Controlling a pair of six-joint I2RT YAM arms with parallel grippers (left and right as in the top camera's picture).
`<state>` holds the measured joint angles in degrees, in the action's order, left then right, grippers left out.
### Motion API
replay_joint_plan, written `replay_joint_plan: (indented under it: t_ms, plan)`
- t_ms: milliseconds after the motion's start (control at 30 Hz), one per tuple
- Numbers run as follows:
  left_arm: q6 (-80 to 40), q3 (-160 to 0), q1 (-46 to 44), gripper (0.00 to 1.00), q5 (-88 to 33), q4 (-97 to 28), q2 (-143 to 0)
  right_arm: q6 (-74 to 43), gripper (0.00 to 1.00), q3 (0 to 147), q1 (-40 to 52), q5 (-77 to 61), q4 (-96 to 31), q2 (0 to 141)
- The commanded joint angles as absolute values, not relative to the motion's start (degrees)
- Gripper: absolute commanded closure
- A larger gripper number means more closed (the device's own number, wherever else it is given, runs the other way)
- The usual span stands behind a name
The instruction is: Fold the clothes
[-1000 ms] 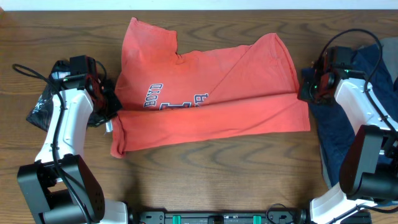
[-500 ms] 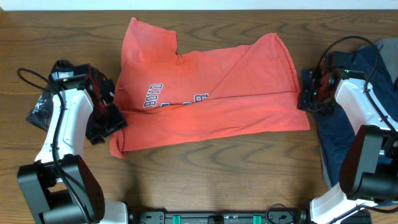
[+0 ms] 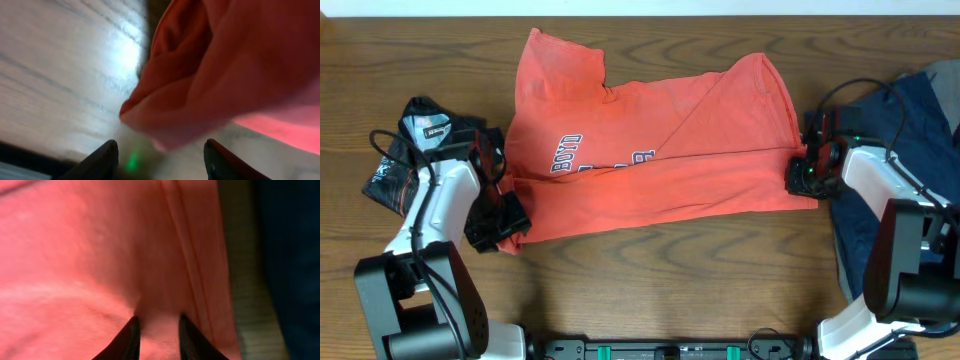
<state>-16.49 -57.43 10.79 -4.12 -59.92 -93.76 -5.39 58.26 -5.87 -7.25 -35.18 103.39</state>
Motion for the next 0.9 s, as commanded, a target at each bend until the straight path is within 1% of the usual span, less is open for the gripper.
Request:
replay_joint_plan:
  t_ms: [0,67,133,167,200,233,267,333,500,733,767,800,867]
  plan:
    - [-16.4,-55.99,10.85,0.44,-3.99,-57.95,-93.23,-5.34,0.78,55.57,-5.45,-5.41,-33.89,104.27]
    - [-16.4,-55.2,10.85,0.44,-3.97,-56.27,-93.23,-5.63,0.82,55.07,-5.45,-4.08,-33.82,104.27]
    - [-16.4,-54.81,10.85,0.51,-3.42,-55.59,-93.23,-5.78,0.85,54.96,-5.61,-2.04,-34.04,104.27]
    - [-16.38,-54.74,10.85,0.61,-2.81,-55.64,-93.23,-6.24,0.85,54.96,-5.67,-0.97,-34.11,104.27]
    - [-16.38,-54.74,10.85,0.68,-1.91,-55.81,-93.23,-7.14,0.87,54.96,-5.78,0.25,-34.22,104.27]
    - [-16.36,-54.74,10.87,0.78,-0.43,-56.07,-93.23,-7.97,0.89,54.96,-5.98,1.21,-34.24,104.27]
    - [-16.34,-54.74,10.85,0.85,1.32,-56.45,-93.23,-8.21,0.91,54.96,-6.15,1.3,-34.22,104.27]
    - [-16.38,-54.74,10.87,0.94,5.1,-57.32,-93.23,-8.14,0.92,54.96,-6.52,1.26,-34.0,104.27]
    - [-16.38,-54.74,10.87,0.94,11.79,-57.54,-93.23,-8.1,0.95,54.96,-6.74,1.32,-34.02,104.27]
    - [-16.36,-55.02,10.87,0.94,33.5,-55.94,-93.21,-8.1,0.96,54.96,-7.33,1.5,-33.95,104.27]
    - [-16.36,-55.2,10.87,0.93,35.4,-55.59,-93.21,-8.1,0.96,54.96,-7.33,1.5,-33.85,104.27]
    - [-16.36,-55.31,10.85,0.9,36.91,-55.22,-93.21,-8.1,0.96,54.96,-7.33,1.52,-33.78,104.27]
    - [-16.36,-55.37,10.85,0.86,37.82,-53.69,-93.21,-8.08,0.97,54.96,-7.46,1.52,-33.76,104.27]
